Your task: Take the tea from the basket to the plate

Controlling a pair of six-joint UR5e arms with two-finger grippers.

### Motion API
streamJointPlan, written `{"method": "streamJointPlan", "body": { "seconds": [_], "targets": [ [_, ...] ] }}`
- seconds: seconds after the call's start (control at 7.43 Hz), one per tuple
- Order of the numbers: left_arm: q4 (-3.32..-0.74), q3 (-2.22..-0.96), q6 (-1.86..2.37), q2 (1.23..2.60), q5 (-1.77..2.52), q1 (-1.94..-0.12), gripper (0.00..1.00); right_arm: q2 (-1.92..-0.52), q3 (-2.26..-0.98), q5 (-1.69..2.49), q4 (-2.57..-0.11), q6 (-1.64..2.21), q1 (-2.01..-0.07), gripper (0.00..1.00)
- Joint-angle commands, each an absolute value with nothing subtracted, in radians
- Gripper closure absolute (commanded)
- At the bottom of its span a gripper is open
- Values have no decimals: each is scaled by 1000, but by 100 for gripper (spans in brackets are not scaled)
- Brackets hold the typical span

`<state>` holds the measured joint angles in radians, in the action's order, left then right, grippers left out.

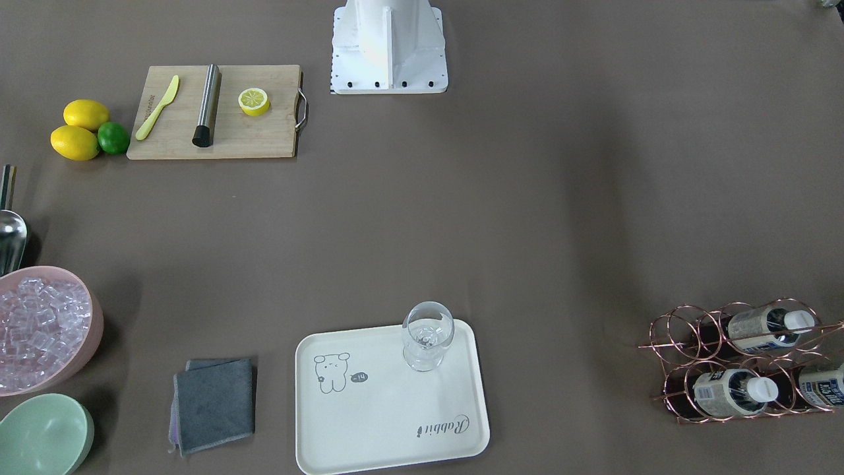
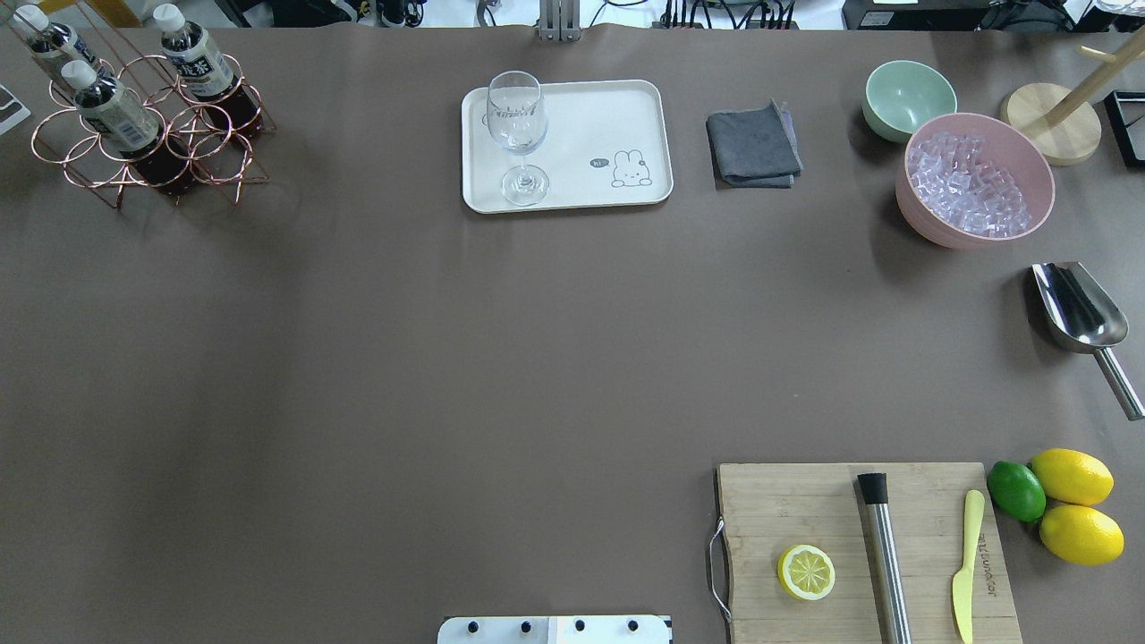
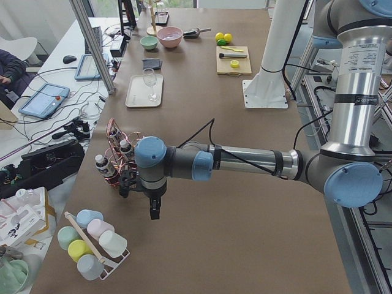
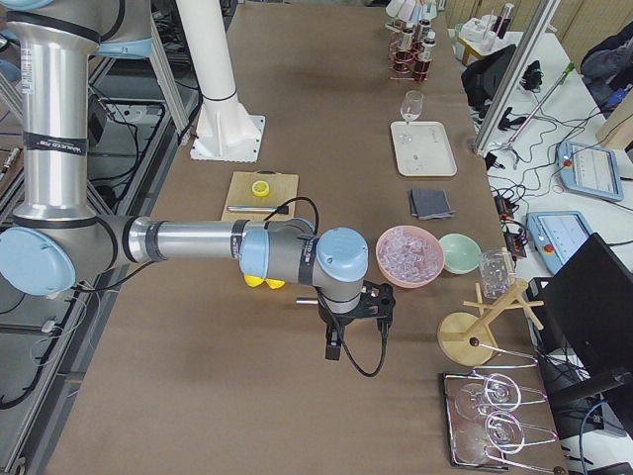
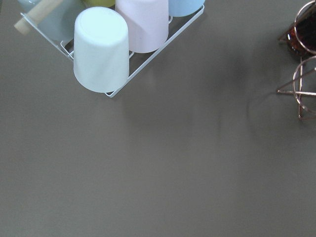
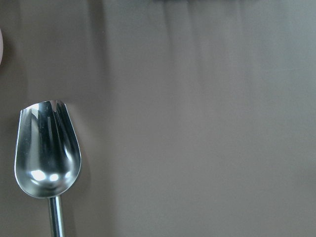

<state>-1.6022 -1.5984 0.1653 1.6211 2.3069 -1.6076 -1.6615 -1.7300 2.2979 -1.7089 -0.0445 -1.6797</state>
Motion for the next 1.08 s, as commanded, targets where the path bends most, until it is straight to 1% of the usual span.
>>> {"method": "streamJointPlan", "body": {
  "seconds": [0.0, 0.13, 0.54, 0.67, 0.94],
  "targets": [
    [-1603, -1585, 424, 1681, 2372, -1605, 3, -1661, -1727, 2298, -1709, -46, -1680, 0],
    [-1594, -1585, 492, 1715, 2381, -1602, 3, -1661, -1727, 2298, -1709, -46, -1680, 0],
    [-1592, -1597, 903, 1790, 2411, -1565, 2, -1661, -1729, 2298, -1709, -46, -1680, 0],
    [-1591, -1589, 981, 1808, 2410, -1554, 2, -1661, -1727, 2298, -1709, -45, -1680, 0],
    [-1449, -1589, 1049, 1889, 2405, -1537, 2, -1661, -1727, 2298, -1709, -44, -1680, 0]
  ]
}}
